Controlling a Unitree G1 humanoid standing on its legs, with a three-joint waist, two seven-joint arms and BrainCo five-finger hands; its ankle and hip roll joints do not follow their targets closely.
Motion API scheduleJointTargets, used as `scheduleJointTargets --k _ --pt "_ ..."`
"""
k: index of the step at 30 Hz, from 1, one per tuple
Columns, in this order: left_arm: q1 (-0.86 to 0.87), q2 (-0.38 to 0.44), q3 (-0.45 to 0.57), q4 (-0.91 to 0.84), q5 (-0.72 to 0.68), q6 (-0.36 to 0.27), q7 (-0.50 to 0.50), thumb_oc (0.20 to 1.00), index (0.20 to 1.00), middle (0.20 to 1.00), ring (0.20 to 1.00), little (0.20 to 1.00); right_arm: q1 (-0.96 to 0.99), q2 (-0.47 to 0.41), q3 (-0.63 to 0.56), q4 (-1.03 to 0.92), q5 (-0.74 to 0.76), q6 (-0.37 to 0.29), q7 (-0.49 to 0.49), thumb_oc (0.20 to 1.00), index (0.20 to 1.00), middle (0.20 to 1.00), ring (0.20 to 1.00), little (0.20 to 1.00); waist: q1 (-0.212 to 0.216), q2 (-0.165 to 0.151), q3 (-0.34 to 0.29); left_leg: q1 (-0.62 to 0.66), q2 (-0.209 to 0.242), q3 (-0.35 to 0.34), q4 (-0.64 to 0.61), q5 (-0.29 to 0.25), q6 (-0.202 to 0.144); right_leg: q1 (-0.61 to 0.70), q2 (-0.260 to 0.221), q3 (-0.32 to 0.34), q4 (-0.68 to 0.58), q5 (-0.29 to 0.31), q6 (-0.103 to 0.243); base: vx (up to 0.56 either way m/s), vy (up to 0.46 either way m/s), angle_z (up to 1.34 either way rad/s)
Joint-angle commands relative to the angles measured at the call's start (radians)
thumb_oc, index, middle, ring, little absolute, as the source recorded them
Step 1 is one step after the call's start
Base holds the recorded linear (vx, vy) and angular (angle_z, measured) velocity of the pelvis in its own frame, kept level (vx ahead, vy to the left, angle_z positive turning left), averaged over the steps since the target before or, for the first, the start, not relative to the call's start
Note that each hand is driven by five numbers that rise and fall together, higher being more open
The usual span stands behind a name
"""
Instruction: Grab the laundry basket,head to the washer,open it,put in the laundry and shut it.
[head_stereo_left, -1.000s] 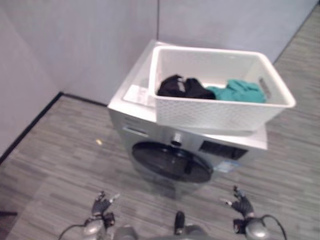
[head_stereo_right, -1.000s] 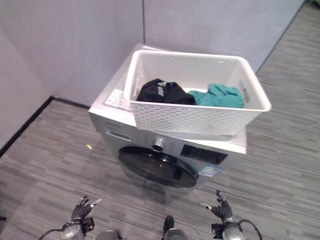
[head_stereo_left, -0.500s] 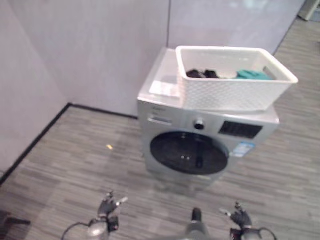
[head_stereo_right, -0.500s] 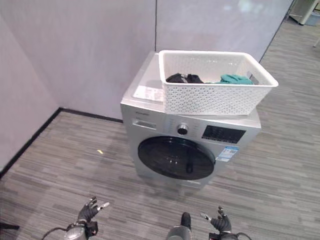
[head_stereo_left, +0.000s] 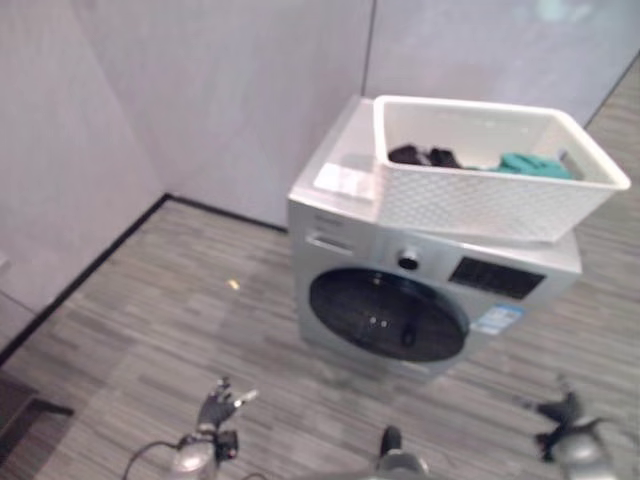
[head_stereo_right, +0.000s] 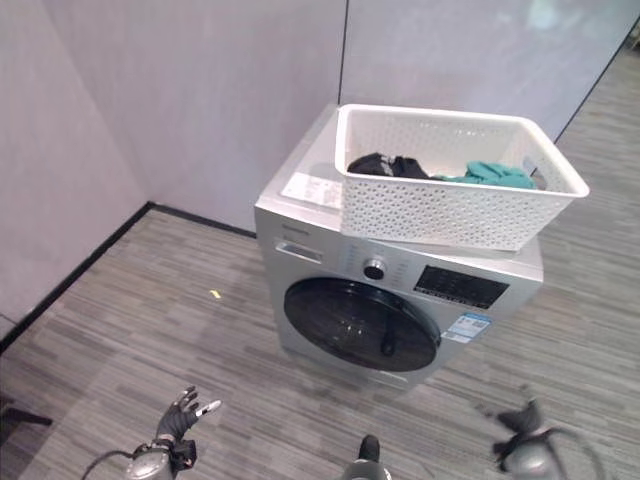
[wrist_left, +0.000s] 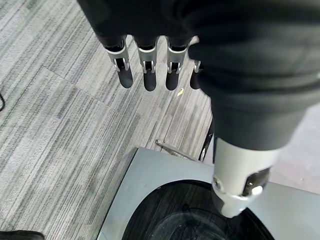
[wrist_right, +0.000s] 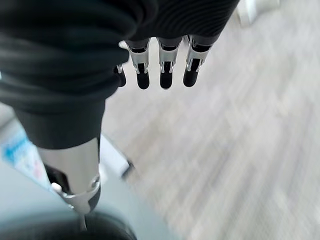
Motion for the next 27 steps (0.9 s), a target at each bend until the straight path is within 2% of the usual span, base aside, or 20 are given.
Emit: scheduleJointTargets --k 1,4,14,23,27 --pt "-0.016 0.05 0.014 -0.064 -0.024 -0.035 -0.019 1.0 1.0 1.0 1.0 1.0 -0.079 -0.02 0.046 0.029 -0.079 -0.018 -0.021 1.0 1.0 1.0 1.0 1.0 0.024 -0.03 0.041 0.015 -0.016 0.025 -0.026 -0.014 0.071 -0.062 -0.106 0.063 0.077 -0.027 0.084 -0.07 -0.046 0.05" --pt "-0.006 0.062 0.01 -0.083 -0.042 -0.041 -0.024 1.0 1.0 1.0 1.0 1.0 -0.177 -0.05 0.106 0.083 -0.064 -0.025 -0.016 1.0 1.0 1.0 1.0 1.0 0.034 -0.015 0.072 -0.019 -0.013 0.023 -0.016 -0.006 0.065 -0.096 -0.113 0.071 0.084 -0.023 0.083 -0.09 -0.02 -0.03" --pt "-0.003 0.079 0.023 -0.082 -0.085 -0.061 -0.013 1.0 1.0 1.0 1.0 1.0 -0.414 -0.057 0.271 0.177 -0.005 -0.059 -0.002 1.0 1.0 1.0 1.0 1.0 0.063 0.019 0.136 -0.118 -0.015 0.018 0.007 0.019 0.053 -0.195 -0.132 0.091 0.112 -0.02 0.074 -0.05 -0.023 0.03" --pt "-0.006 0.082 0.016 -0.074 -0.106 -0.079 -0.001 1.0 1.0 1.0 1.0 1.0 -0.573 -0.094 0.349 0.192 0.01 -0.081 -0.027 1.0 1.0 1.0 1.0 1.0 0.078 0.04 0.151 -0.148 -0.01 0.016 -0.004 0.039 0.043 -0.237 -0.132 0.09 0.121 -0.019 0.072 0.0 -0.01 0.01" --pt "-0.006 0.084 0.003 -0.077 -0.119 -0.082 -0.002 1.0 1.0 1.0 1.0 1.0 -0.644 -0.079 0.391 0.212 0.033 -0.091 -0.026 1.0 1.0 1.0 1.0 1.0 0.085 0.048 0.155 -0.155 -0.005 0.011 -0.018 0.048 0.039 -0.252 -0.133 0.086 0.128 -0.018 0.072 0.0 -0.028 0.02"
